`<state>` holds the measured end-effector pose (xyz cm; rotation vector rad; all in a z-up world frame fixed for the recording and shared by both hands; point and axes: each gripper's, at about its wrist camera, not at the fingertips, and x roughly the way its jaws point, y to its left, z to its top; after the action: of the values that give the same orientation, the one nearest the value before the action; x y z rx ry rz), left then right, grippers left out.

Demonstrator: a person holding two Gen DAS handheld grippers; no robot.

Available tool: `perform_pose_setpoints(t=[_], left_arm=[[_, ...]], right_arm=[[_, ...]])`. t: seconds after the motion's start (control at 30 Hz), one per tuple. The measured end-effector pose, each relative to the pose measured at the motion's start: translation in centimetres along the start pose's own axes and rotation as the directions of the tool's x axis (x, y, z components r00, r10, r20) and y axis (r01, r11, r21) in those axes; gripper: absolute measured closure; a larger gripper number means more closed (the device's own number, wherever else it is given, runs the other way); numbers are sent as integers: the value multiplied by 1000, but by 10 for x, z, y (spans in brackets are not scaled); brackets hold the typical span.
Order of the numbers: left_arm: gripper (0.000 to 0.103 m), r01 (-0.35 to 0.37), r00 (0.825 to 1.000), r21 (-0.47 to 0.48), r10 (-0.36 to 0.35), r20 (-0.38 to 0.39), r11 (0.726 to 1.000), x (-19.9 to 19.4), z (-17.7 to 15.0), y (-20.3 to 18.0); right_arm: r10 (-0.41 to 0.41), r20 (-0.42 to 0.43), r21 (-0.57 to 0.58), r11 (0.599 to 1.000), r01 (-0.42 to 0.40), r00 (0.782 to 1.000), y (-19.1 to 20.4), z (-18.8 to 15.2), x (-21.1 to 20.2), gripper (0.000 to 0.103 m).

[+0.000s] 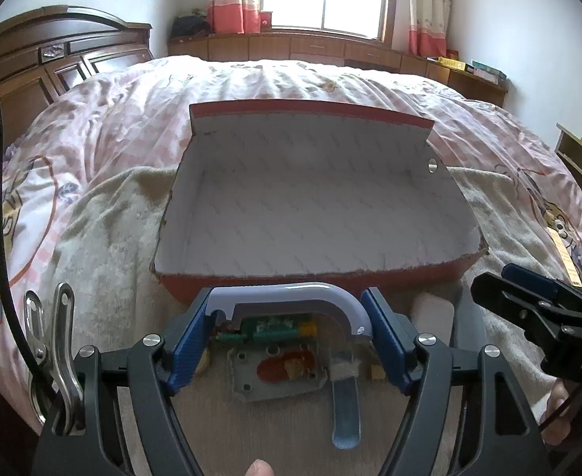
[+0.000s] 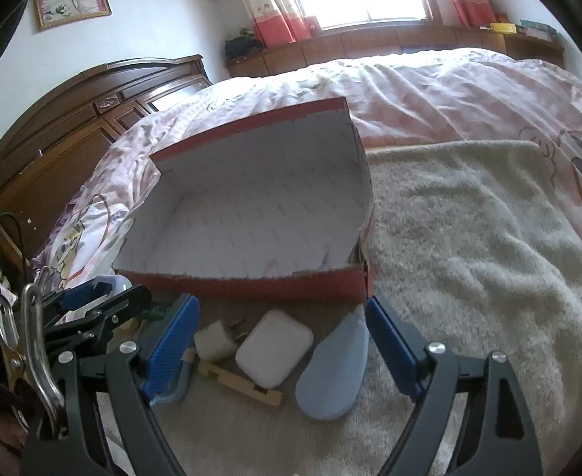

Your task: Organize rigid objects

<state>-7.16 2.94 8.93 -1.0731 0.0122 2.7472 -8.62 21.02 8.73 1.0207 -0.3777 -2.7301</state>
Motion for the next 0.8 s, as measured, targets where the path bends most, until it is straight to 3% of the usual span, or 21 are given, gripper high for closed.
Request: perform_pose_setpoints(t=[0.63,0.8], left_arm=[[28,-5,1000,-21,4,-27,1000,-25,-44,17],[28,-8,1000,-21,8,-28,1000,-23,-42,20]], right_arm=[[8,-67,14,1000,-7,998,1,-50,-17,14],[8,-83,7,1000,-7,997,1,-58,-17,14]])
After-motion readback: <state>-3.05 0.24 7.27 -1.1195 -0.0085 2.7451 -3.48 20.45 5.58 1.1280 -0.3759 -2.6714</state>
